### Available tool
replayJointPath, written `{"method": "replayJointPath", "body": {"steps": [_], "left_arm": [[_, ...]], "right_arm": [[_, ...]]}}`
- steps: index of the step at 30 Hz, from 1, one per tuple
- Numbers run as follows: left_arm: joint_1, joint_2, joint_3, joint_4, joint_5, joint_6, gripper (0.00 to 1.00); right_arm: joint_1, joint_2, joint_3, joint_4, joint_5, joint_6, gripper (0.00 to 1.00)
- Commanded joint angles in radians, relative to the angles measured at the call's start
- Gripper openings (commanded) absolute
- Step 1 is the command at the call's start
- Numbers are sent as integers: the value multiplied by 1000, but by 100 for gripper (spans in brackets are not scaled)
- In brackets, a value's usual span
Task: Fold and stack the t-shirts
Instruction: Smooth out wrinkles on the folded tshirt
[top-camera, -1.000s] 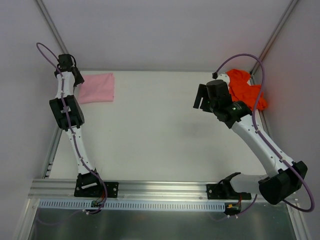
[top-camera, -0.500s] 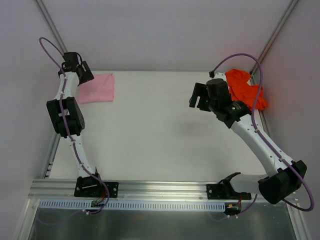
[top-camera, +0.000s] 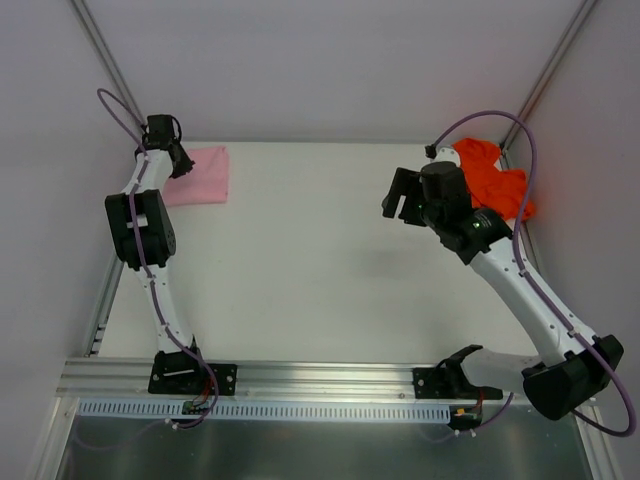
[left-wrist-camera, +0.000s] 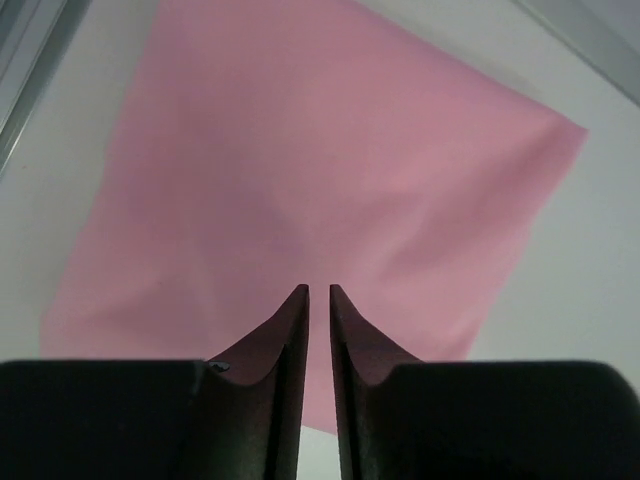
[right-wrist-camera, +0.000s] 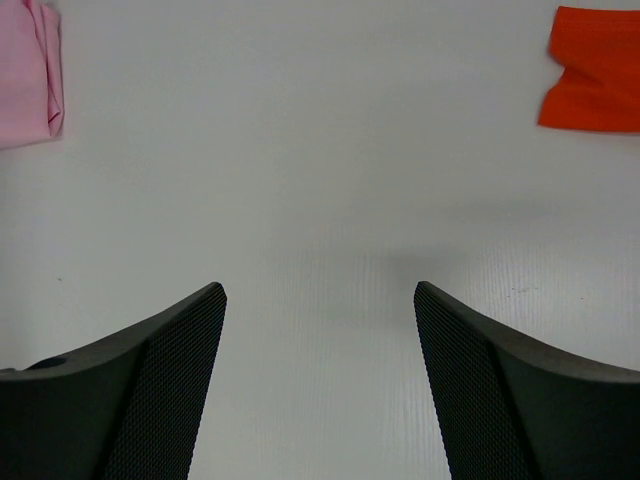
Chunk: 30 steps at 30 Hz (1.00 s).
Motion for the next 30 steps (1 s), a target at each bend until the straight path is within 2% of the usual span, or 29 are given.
{"method": "replayJointPath", "body": {"steps": [1,10,26,28,30], "left_arm": [[37,6,-23,31,-53,-53,12],[93,32,-55,25,-81,-108,11],[166,43,-70,48,-47,-94,10],[165,31,-73,48,-27,-83,13],[165,15,-96,62,10,-70,22]], "right_arm": [[4,-47,-16,-10,35,23,79],[7,-29,-15,1,28,57,79],[25,-4,2,-2,26,60,80],[25,-1,4,-2,26,60,83],[25,4,13,3,19,52,91]]}}
